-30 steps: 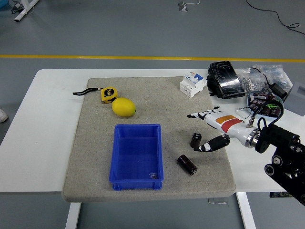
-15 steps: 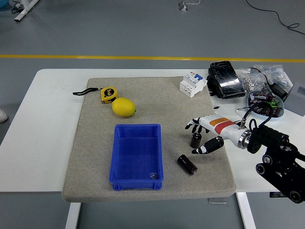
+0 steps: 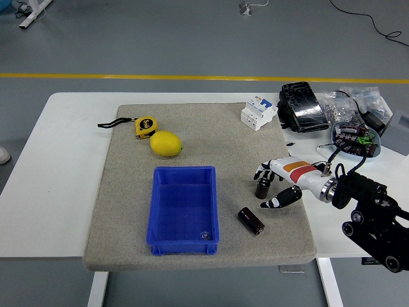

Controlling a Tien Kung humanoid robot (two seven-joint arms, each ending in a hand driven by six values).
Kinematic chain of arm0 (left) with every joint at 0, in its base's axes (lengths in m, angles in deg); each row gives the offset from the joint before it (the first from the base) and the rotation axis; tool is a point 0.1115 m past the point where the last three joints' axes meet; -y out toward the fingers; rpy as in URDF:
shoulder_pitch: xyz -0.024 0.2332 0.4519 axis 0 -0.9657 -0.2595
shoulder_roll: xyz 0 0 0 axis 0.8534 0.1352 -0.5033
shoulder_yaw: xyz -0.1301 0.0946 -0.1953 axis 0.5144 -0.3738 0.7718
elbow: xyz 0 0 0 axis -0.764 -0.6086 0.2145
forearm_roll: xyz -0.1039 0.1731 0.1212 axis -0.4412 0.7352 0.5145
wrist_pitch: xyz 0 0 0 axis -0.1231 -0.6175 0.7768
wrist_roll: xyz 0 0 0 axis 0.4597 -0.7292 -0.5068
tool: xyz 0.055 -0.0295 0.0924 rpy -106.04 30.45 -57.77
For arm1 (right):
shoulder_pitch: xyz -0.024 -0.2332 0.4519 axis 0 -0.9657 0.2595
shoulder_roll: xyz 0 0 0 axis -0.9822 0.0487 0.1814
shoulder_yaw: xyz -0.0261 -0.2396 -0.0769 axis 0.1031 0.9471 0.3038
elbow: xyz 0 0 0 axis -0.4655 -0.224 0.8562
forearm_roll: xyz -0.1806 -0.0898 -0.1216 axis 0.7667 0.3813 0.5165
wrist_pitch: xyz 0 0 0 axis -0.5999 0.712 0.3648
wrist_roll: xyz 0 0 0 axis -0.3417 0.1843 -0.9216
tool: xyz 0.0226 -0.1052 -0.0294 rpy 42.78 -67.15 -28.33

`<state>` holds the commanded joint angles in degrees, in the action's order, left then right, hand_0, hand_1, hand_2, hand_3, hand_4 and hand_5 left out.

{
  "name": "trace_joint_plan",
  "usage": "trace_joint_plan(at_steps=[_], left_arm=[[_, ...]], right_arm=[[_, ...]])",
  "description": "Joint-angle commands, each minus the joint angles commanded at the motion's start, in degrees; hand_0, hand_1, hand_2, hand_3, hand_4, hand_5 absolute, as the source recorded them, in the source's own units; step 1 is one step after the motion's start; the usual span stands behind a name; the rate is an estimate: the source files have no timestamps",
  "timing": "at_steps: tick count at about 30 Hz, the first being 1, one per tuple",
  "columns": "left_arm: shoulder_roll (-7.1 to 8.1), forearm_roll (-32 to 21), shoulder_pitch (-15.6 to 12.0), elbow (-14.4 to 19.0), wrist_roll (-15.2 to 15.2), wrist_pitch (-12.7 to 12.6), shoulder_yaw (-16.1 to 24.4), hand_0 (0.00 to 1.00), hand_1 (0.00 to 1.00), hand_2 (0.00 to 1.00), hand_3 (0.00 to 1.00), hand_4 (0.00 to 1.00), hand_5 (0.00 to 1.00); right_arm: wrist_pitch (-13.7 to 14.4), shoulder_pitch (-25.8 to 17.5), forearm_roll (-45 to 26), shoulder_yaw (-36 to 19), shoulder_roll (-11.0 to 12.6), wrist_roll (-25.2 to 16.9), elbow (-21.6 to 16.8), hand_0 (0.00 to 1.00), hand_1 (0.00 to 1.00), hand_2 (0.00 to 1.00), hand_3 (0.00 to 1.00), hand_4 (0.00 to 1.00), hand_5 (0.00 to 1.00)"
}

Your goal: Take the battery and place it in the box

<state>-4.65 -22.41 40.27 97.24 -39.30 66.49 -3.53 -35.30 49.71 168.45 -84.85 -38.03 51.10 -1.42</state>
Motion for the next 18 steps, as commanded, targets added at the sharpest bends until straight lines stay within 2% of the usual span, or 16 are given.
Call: trace_joint_plan(at_steps=[1, 2, 7, 8, 18], left_arm=[[-0.01, 0.08, 0.02, 0.01, 0.04, 0.00, 0.05, 0.576, 0.550, 0.592, 0.572, 0.630, 0.576], [-0.01, 0.10, 0.03, 0.02, 0.05, 0.00, 0.03, 0.575, 0.551, 0.593, 0.572, 0.631, 0.575], [-0.03, 0.31, 0.10, 0.03, 0.11, 0.01, 0.10, 0.575, 0.551, 0.593, 0.572, 0.631, 0.575], [-0.03, 0.34, 0.12, 0.04, 0.13, 0.01, 0.11, 0.575, 0.554, 0.593, 0.572, 0.632, 0.576], [-0.11, 0.31, 0.28, 0.08, 0.15, -0.03, 0.08, 0.578, 0.553, 0.592, 0.572, 0.632, 0.575]], right_arm=[[0.30, -0.01, -0.21, 0.11, -0.04, -0.09, 0.14, 0.422, 0.491, 0.534, 0.597, 0.969, 0.293], [0.59, -0.04, -0.39, 0.17, -0.06, -0.12, 0.23, 0.392, 0.441, 0.492, 0.536, 0.898, 0.246], [1.83, -0.13, -1.35, 0.26, -0.24, -0.10, 0.77, 0.392, 0.441, 0.492, 0.536, 0.898, 0.246], [1.96, -0.13, -1.48, 0.28, -0.27, -0.04, 0.89, 0.360, 0.409, 0.467, 0.499, 0.874, 0.242], [2.62, -0.10, -2.38, 0.78, -0.50, 0.07, 2.32, 0.353, 0.399, 0.457, 0.487, 0.856, 0.231]])
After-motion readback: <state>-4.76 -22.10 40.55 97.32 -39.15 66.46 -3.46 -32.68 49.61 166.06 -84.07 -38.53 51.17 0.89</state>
